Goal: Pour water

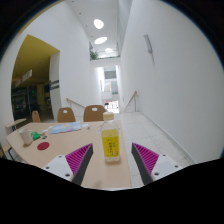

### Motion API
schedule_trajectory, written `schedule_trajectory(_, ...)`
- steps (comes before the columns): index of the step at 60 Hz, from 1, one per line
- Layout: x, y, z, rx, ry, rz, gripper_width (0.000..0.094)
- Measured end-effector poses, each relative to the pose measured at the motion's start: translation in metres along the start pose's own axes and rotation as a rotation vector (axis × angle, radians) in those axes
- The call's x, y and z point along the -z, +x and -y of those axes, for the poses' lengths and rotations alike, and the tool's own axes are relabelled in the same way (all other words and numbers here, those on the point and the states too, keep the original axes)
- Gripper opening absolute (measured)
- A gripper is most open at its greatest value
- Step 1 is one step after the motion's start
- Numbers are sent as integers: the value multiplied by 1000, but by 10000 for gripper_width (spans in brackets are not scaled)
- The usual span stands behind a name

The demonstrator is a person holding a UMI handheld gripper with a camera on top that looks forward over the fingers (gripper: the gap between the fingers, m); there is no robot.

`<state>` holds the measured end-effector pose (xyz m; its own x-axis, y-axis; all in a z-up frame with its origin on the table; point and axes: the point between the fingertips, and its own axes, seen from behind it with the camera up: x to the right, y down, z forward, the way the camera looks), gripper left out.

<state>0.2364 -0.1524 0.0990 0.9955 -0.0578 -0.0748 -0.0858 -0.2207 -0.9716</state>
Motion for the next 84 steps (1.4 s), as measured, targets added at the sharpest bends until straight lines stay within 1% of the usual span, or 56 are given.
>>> schedule_trajectory(9, -56, 9, 0, 42, -24, -69, 843)
schedule_trajectory(11, -78, -3, -5, 39, -26, -78, 845)
schedule_trajectory(18, -121, -17, 9, 6, 5, -47, 847)
schedule_trajectory(21, -122, -14, 11, -5, 17, -52, 836)
schedule_trajectory(22, -126, -14, 12, -7, 19, -53, 815)
schedule_trajectory(25, -135, -15, 11, 1, 12, -54, 476)
schedule_trajectory(26, -137, -16, 9, 5, 5, -55, 464)
schedule_trajectory(28, -133, -12, 12, -7, 17, -69, 447)
schedule_trajectory(29, -133, -10, 11, -6, 17, -79, 418)
schedule_trajectory(34, -130, -5, 12, 26, 50, -148, 335)
schedule_trajectory(41, -119, -12, 16, 82, 57, -209, 317)
schedule_trajectory(45, -108, -40, 38, 215, 86, -238, 316)
schedule_trajectory(48, -101, -77, 62, 345, 102, -246, 317)
schedule_trajectory(51, -92, -117, 92, 474, 123, -229, 316)
schedule_trajectory(54, -93, -170, 115, 616, 140, -221, 316)
schedule_trajectory(60, -92, -280, 151, 974, 202, -208, 317)
schedule_trajectory(64, -93, -357, 152, 1249, 247, -220, 317)
schedule_trajectory(70, -100, -445, 130, 1608, 280, -204, 316)
schedule_trajectory(73, -108, -476, 113, 1801, 302, -232, 319)
schedule_trajectory(76, -111, -499, 98, 2014, 344, -279, 317)
schedule_trajectory(78, -114, -512, 87, 2129, 369, -289, 317)
schedule_trajectory(79, -104, -507, 80, 2179, 361, -279, 318)
schedule_trajectory(80, -108, -498, 91, 2223, 341, -206, 318)
schedule_trajectory(84, -114, -494, 72, 2288, 286, -173, 317)
